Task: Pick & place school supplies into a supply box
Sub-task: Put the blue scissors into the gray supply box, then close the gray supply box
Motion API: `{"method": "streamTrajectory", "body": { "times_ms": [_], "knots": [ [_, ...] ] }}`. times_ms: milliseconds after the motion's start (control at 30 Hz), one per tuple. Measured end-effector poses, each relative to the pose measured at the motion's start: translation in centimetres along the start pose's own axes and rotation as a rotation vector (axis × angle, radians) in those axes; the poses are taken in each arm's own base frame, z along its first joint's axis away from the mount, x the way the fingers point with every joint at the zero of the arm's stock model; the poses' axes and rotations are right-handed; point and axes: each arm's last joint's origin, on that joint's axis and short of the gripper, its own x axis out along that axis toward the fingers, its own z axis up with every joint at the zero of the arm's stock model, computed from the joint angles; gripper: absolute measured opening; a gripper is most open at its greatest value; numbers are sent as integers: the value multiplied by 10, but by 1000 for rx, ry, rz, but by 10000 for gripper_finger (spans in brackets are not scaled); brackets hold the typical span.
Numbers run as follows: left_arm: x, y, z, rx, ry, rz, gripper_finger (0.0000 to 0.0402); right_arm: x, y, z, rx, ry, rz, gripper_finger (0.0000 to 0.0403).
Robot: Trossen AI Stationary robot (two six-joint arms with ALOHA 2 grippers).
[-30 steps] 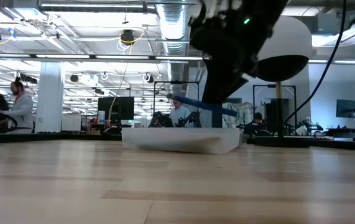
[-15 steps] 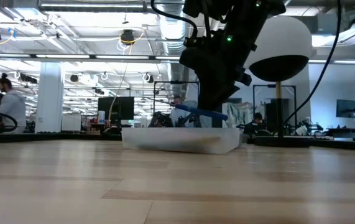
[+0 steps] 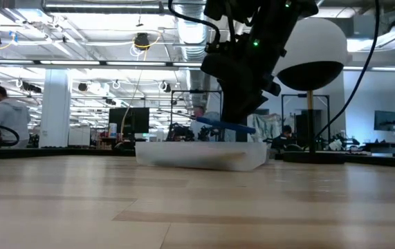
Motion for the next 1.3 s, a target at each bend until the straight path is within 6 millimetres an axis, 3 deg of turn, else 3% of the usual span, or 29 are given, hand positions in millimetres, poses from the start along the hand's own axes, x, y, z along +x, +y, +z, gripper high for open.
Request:
{"method": "streamTrajectory", "body": {
  "times_ms": [333, 633, 800, 933, 1300],
  "knots": [
    [0, 0, 0, 1, 0, 0, 112, 0, -1, -2, -9, 22, -5, 147],
    [0, 0, 0, 1, 0, 0, 112, -1, 0, -2, -42, 9, -18, 172],
    [0, 0, 0, 1, 0, 0, 112, -5, 0, -7, -145, -67, -184, 168],
    [0, 0, 0, 6, 0, 0, 112, -2, -7, -5, -177, -54, -217, 156],
    [0, 0, 0, 28, -8, 6, 112, 28, -57, 7, -139, 14, -324, 112]
  ]
}}
